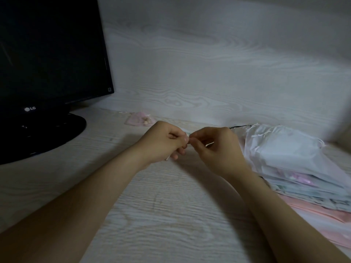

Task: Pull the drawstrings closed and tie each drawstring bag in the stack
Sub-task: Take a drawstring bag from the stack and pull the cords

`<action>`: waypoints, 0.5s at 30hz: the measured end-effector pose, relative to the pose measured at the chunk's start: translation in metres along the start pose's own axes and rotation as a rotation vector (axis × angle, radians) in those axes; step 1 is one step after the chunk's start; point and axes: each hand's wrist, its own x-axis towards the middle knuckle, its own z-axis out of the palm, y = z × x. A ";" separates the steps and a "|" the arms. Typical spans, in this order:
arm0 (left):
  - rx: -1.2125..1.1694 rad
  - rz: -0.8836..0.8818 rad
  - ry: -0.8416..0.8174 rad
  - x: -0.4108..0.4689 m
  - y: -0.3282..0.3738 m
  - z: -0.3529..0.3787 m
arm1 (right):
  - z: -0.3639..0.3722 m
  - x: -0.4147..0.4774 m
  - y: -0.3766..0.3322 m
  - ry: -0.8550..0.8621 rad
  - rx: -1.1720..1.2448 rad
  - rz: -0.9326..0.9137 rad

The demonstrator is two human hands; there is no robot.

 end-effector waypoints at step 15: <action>-0.159 -0.020 0.011 0.000 0.002 0.001 | 0.002 -0.001 0.001 0.041 -0.169 -0.212</action>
